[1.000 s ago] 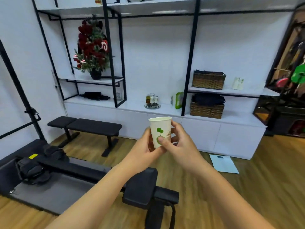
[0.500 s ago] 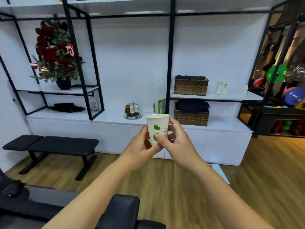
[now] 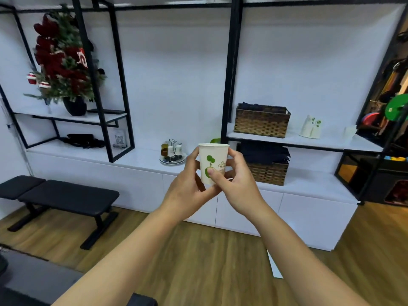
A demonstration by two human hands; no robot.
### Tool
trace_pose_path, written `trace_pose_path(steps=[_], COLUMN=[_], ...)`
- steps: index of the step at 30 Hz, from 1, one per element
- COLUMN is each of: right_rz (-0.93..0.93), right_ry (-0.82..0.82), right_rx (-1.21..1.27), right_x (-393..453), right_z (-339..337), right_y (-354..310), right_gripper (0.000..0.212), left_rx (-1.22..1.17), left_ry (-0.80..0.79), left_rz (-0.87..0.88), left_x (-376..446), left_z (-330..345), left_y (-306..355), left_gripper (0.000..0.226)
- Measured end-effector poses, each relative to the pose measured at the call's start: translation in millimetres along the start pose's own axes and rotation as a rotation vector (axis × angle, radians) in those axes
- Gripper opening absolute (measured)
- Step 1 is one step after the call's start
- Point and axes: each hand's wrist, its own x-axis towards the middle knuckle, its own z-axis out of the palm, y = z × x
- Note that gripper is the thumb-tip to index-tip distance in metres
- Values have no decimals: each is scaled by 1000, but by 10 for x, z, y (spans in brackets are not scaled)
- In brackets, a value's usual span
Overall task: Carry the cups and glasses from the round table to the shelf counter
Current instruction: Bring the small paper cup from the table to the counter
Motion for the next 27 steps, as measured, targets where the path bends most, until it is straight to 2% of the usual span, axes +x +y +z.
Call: trace_pose_path(steps=[4,8,12,16,20,24,27], right_rz=[10,22,24,31,49,90,101], right_ry=[-52,-98,-107,-127,-155,-194,-219], right_rx=[7,60,91,81,87,96,86], right_x=[554,1060,1485,1968,2582,3275,3864], right_z=[-329,-430,-405,-362,-292,-88,127], right_y=[336,647,941,1280,1644,1991,2182], right_gripper=[68,67,65,63,68,73,66], left_rx=[64,88,229,244,154,293,407], left_ry=[55,124,161,136,56,73,136], left_rz=[-26,-46,-56,-72,-98,-118,-105], left_x=[506,907,1294,1726,2232,2773,3250], left_z=[377,618,676,711,718,556,291], left_y=[-93,-308,-565,-934,-1412,-1837,-2153], left_gripper=[109,104,101,101,102,96,86])
